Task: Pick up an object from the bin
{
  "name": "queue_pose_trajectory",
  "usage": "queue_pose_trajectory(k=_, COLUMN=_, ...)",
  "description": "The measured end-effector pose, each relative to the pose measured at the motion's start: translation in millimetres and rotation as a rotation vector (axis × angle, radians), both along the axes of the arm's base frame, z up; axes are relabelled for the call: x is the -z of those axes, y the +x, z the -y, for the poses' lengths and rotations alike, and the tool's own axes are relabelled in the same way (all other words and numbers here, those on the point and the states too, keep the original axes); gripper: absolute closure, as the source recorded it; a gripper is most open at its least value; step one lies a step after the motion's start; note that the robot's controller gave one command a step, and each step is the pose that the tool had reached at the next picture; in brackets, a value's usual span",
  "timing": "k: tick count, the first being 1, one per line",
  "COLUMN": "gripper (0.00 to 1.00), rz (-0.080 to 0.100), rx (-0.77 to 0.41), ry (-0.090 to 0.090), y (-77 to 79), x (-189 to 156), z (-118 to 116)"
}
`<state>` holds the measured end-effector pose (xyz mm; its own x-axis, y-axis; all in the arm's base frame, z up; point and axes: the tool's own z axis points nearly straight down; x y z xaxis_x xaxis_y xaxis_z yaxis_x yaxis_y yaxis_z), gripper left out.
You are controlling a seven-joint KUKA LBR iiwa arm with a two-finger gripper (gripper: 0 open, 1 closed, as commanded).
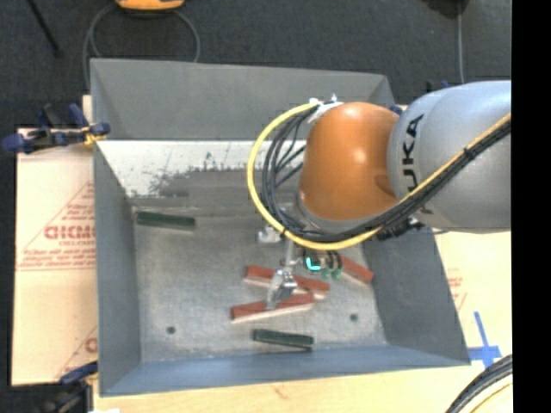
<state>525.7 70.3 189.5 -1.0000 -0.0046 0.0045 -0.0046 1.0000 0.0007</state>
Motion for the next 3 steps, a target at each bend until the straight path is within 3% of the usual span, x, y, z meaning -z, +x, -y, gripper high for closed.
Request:
queue_pose_trajectory(k=1, gripper=0.00, rz=0.007, rx=0.002, ry=0.001, y=1.7, x=-3.6, z=0.3)
queue_pose_trajectory(k=2, gripper=1.00, rz=0.001, rx=-0.039, ry=0.005, y=-7.7, x=103.1, z=35.4)
queue_pose_trajectory(k=3, gripper=0.00, rz=0.028, rx=-0.036, ry=0.002, y=-6.3, x=113.2, z=37.9)
